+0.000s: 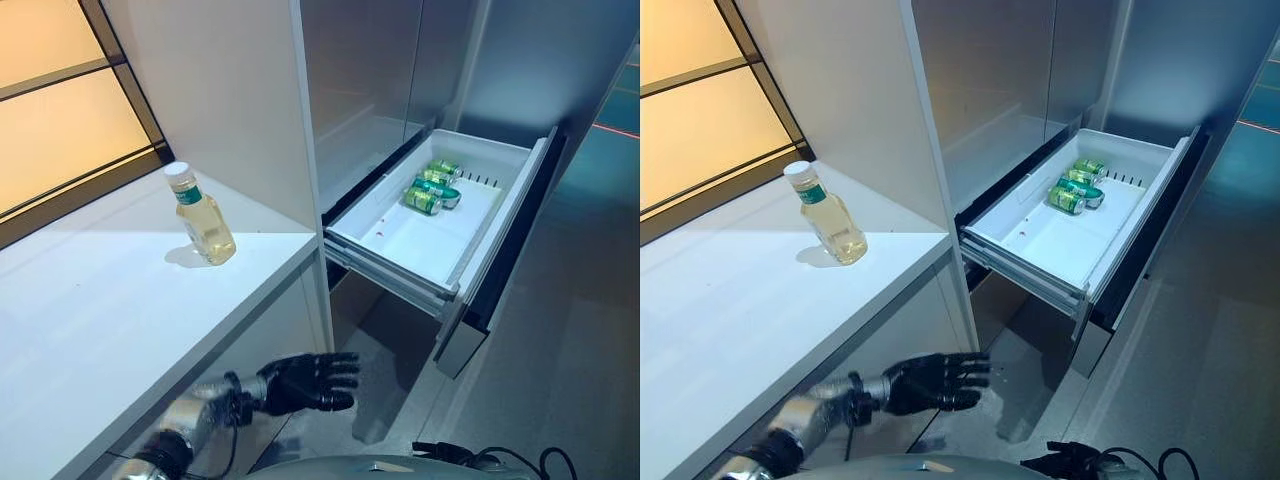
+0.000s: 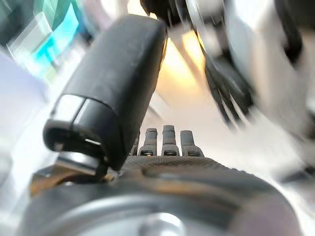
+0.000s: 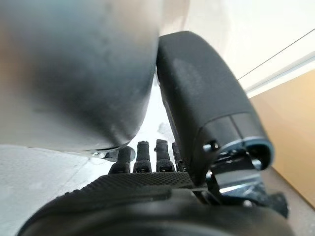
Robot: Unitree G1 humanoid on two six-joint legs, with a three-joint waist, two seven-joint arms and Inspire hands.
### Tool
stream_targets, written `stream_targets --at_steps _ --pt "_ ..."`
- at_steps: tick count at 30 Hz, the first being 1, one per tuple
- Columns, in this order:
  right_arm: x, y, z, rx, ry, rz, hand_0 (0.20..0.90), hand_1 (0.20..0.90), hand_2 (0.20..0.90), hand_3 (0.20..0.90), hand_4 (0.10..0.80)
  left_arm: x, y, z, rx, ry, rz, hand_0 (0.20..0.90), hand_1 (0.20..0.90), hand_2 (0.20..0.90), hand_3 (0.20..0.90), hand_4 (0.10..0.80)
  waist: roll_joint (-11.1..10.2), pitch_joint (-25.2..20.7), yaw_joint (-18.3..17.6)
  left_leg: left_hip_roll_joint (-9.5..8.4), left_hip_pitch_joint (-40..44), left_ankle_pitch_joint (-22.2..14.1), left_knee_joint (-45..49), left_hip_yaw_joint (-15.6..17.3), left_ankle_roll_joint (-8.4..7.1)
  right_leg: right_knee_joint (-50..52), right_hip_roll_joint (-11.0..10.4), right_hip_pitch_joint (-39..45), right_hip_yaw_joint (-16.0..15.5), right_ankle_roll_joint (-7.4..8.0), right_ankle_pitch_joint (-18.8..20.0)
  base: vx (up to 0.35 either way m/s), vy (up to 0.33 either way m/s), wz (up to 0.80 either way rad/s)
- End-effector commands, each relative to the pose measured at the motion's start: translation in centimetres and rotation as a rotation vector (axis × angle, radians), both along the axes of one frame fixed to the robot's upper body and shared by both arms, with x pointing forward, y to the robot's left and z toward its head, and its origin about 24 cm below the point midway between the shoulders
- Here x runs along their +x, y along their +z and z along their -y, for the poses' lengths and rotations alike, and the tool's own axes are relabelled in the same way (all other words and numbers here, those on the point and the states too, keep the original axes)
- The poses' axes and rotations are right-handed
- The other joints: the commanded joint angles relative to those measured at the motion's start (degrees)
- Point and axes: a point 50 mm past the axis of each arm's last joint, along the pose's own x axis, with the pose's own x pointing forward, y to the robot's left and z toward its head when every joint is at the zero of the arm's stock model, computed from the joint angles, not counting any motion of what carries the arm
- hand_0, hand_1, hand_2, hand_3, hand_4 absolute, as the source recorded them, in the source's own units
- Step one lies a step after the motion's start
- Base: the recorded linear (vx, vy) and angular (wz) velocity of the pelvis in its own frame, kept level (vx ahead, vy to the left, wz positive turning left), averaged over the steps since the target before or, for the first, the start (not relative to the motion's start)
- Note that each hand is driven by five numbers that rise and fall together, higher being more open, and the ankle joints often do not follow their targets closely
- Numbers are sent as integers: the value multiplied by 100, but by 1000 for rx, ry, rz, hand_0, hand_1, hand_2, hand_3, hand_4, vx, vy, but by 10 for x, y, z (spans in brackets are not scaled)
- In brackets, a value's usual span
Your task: Put drinks into fridge and close the fridge
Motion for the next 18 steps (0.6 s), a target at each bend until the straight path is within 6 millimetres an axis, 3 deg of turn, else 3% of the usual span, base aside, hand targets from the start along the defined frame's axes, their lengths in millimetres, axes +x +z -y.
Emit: stream_targets --at_steps 1,4,6,9,14,18 --pt "-9 -6 -15 19 31 -24 900 900 900 900 800 58 124 14 -559 143 360 900 900 900 900 800 -196 -46 36 -289 -16 -354 38 625 369 45 37 -102 117 73 192 36 -26 2" --pt "-17 -9 -26 35 15 -34 900 900 900 900 800 71 164 -4 -660 406 527 900 900 900 900 800 -284 -71 68 -292 32 -382 38 569 373 45 37 -34 102 46 150 48 -45 5" --pt "-20 -11 -32 45 -2 -40 900 900 900 900 800 74 191 -30 -589 665 783 900 900 900 900 800 -345 -96 123 -289 42 -384 38 522 360 45 39 1 70 33 122 38 -46 6" --pt "-26 -13 -41 54 -26 -45 900 900 900 900 800 61 226 -55 -445 897 1101 900 900 900 900 800 -418 -119 217 -296 33 -373 38 416 354 45 46 33 -11 8 78 13 -43 2" --pt "-27 -13 -47 67 -34 -44 900 900 900 900 800 51 248 -65 -217 1151 1333 900 900 900 900 800 -483 -159 289 -318 14 -376 38 290 355 45 72 56 -76 -33 26 -1 -23 13" --pt "-26 -14 -48 64 -15 -43 900 900 900 900 800 58 247 -68 -63 1256 1334 900 900 900 900 800 -485 -182 307 -325 10 -373 38 267 363 45 76 66 -108 -39 12 -1 -8 13"
